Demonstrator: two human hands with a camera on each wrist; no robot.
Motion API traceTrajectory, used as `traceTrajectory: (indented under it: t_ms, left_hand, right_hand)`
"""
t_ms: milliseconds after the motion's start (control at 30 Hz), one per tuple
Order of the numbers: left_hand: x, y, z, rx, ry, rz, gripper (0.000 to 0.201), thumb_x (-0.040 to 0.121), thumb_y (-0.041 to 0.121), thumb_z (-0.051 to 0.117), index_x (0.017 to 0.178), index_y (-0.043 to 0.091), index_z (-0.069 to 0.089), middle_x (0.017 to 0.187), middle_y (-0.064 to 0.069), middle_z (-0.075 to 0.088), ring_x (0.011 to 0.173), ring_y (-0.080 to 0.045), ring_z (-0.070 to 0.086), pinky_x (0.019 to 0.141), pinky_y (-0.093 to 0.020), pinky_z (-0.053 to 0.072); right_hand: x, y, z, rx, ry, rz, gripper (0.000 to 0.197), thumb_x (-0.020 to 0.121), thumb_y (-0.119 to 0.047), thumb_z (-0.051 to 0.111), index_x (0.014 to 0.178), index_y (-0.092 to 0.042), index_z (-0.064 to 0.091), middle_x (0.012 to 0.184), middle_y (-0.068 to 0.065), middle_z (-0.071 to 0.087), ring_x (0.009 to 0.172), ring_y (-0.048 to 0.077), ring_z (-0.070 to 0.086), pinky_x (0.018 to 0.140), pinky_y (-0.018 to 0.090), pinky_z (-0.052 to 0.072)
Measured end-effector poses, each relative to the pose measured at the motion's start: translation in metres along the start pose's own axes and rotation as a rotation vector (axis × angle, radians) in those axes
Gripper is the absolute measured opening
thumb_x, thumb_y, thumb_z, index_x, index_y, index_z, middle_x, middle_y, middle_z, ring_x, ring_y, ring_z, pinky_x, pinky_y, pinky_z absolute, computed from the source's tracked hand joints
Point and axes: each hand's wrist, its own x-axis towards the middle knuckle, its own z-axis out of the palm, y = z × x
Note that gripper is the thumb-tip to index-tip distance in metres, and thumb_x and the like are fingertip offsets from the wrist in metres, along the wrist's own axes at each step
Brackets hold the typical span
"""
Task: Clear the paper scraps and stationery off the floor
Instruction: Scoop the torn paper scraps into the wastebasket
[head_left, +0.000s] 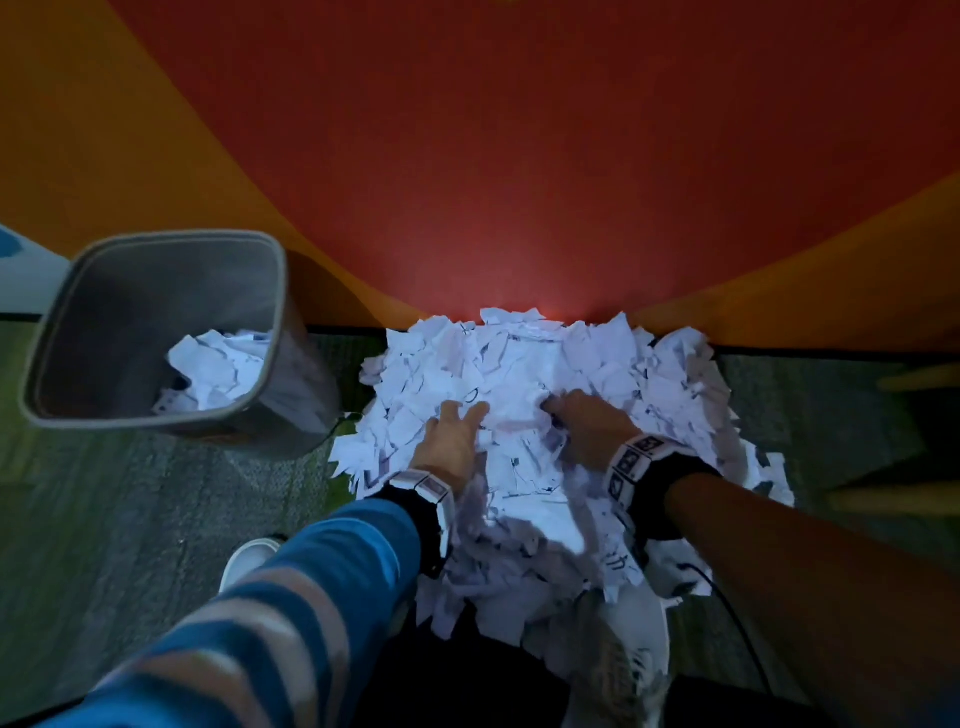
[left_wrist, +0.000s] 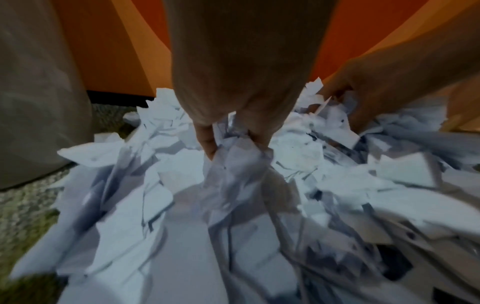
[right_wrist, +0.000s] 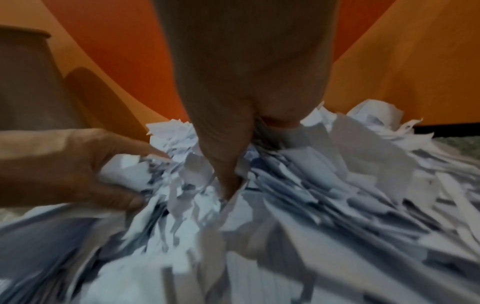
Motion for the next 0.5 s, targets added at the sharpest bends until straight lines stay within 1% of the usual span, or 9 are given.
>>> traceTrajectory:
  t_ms: [67,100,167,233,267,333,367,433,500]
  left_hand:
    - [0.000,-0.001,-0.020,-0.058,-0.011,-0.007,0.058,0.086,0.001,0.061,0.138,0.024,0.051,0.136,-0.013,0.042,0.121,-0.037,0.053,0.102,-0.046,0.047]
    - [-0.001,0.000,-0.032,-0.088,-0.011,-0.012,0.052,0.084,0.000,0.063,0.131,0.020,0.058,0.131,-0.013,0.049,0.115,-0.035,0.058,0.100,-0.044,0.049]
    - [-0.004,0.004,-0.055,-0.093,0.025,-0.017,0.044,0.082,-0.007,0.063,0.120,0.015,0.069,0.123,-0.014,0.062,0.107,-0.032,0.065,0.095,-0.041,0.054]
    - [-0.012,0.011,-0.080,-0.067,0.078,-0.018,0.036,0.085,-0.009,0.057,0.108,0.012,0.075,0.114,-0.016,0.069,0.099,-0.030,0.069,0.091,-0.039,0.057]
    - [-0.017,0.015,-0.093,-0.068,0.099,-0.013,0.033,0.086,-0.008,0.057,0.104,0.012,0.076,0.110,-0.016,0.071,0.095,-0.029,0.071,0.088,-0.038,0.058]
    - [-0.028,0.022,-0.120,-0.082,0.129,0.009,0.029,0.088,-0.006,0.058,0.098,0.012,0.077,0.106,-0.014,0.072,0.088,-0.027,0.072,0.084,-0.038,0.060]
    - [-0.035,0.026,-0.133,-0.097,0.147,0.024,0.027,0.089,-0.005,0.057,0.096,0.012,0.078,0.105,-0.013,0.072,0.086,-0.027,0.071,0.083,-0.037,0.060]
    - [-0.050,0.033,-0.162,-0.110,0.183,0.062,0.026,0.091,-0.003,0.056,0.094,0.011,0.078,0.101,-0.011,0.074,0.079,-0.022,0.070,0.080,-0.029,0.059]
    - [-0.068,0.039,-0.191,-0.094,0.216,0.107,0.024,0.091,0.000,0.057,0.097,0.009,0.078,0.097,-0.008,0.075,0.077,-0.018,0.069,0.078,-0.020,0.056]
  right_hand:
    - [-0.001,-0.002,-0.018,0.027,0.047,0.019,0.045,0.084,-0.013,0.068,0.127,-0.019,0.059,0.122,0.011,0.060,0.106,0.031,0.061,0.079,0.033,0.049]
    - [-0.005,-0.002,-0.026,0.039,0.072,0.035,0.034,0.087,-0.015,0.063,0.121,-0.019,0.064,0.120,0.010,0.062,0.104,0.031,0.062,0.079,0.032,0.049]
    - [-0.013,-0.002,-0.043,0.089,0.105,0.059,0.029,0.090,-0.017,0.060,0.119,-0.021,0.064,0.122,0.009,0.059,0.107,0.031,0.060,0.087,0.034,0.048]
    - [-0.022,-0.004,-0.062,0.104,0.116,0.044,0.030,0.089,-0.011,0.060,0.116,-0.021,0.062,0.122,0.008,0.055,0.110,0.029,0.056,0.091,0.034,0.047]
    - [-0.027,-0.007,-0.074,0.110,0.127,0.021,0.029,0.086,-0.006,0.061,0.112,-0.019,0.064,0.121,0.008,0.056,0.110,0.029,0.057,0.091,0.033,0.048]
    - [-0.037,-0.014,-0.099,0.142,0.138,-0.031,0.027,0.083,0.000,0.063,0.105,-0.012,0.070,0.117,0.008,0.063,0.108,0.026,0.060,0.086,0.027,0.047]
    - [-0.045,-0.020,-0.113,0.139,0.146,-0.052,0.023,0.082,-0.001,0.066,0.102,-0.010,0.073,0.113,0.006,0.067,0.104,0.022,0.062,0.083,0.025,0.047]
    - [-0.062,-0.031,-0.137,0.128,0.199,-0.095,0.016,0.082,-0.012,0.071,0.096,-0.010,0.078,0.094,0.002,0.073,0.082,0.016,0.064,0.072,0.025,0.047]
    - [-0.078,-0.040,-0.157,0.164,0.273,-0.104,0.012,0.082,-0.018,0.074,0.092,-0.013,0.079,0.067,-0.006,0.066,0.057,0.006,0.054,0.065,0.023,0.045]
